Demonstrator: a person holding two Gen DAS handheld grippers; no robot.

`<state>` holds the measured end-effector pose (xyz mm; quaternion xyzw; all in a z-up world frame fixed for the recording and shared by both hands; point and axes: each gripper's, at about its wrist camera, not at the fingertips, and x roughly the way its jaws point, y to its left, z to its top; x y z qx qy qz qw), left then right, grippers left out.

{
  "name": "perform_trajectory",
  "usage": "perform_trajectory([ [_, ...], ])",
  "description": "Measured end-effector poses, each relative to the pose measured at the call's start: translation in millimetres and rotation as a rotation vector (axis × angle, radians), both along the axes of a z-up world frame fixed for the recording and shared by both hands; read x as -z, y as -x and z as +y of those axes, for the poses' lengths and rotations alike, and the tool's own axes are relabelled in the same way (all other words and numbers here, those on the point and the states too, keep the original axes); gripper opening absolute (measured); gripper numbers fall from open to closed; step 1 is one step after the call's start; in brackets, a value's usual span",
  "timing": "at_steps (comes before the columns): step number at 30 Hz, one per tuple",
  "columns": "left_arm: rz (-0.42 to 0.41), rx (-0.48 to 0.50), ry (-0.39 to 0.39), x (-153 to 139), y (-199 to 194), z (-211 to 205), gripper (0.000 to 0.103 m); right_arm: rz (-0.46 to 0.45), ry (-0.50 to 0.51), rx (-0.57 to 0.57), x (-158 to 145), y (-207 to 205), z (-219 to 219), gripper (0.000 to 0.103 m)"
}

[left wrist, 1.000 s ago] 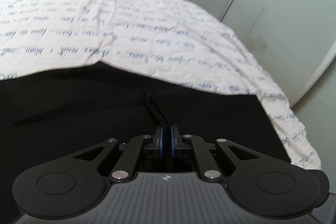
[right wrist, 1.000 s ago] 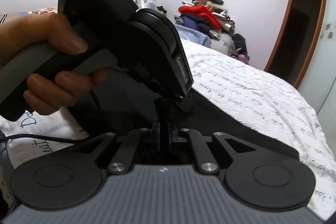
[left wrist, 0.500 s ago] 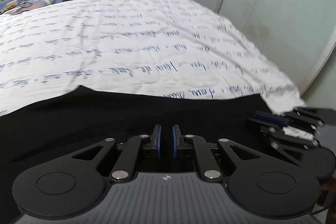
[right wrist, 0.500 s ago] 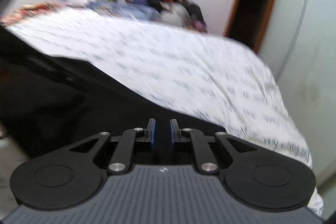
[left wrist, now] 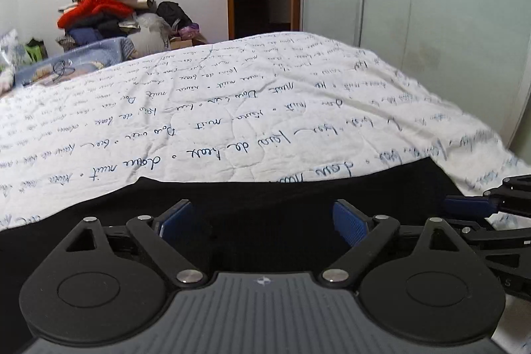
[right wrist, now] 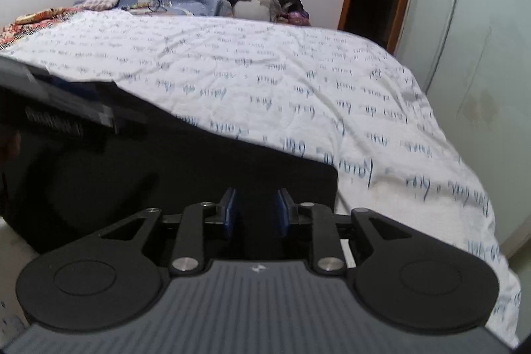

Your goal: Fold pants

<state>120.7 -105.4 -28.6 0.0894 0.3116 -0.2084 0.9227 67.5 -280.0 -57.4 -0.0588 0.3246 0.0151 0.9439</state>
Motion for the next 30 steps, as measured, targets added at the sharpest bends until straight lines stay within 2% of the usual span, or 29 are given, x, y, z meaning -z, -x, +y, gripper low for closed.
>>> perform_trajectory([
  [4, 0.047, 0.008, -0.032, 8, 3, -4, 0.092, 0.012, -0.018, 0.015, 5, 9, -3, 0.027],
  [7, 0.071, -0.017, -0.056, 16, 6, -4, 0.092, 0.015, 0.006, 0.012, 4, 16, -1, 0.036],
  [9, 0.085, -0.025, -0.049, 18, 8, -3, 0.092, 0.015, 0.016, 0.012, 4, 19, 0, 0.04],
  [23, 0.092, -0.062, -0.029, 11, 20, 6, 0.092, -0.005, 0.013, 0.032, -8, 35, 1, 0.048],
  [27, 0.072, -0.056, -0.09, 15, 26, 1, 0.092, -0.027, -0.003, 0.025, -15, 36, 5, 0.054],
  [30, 0.065, -0.04, -0.125, 20, 31, -1, 0.092, -0.003, 0.007, 0.017, -11, 32, 8, 0.06],
])
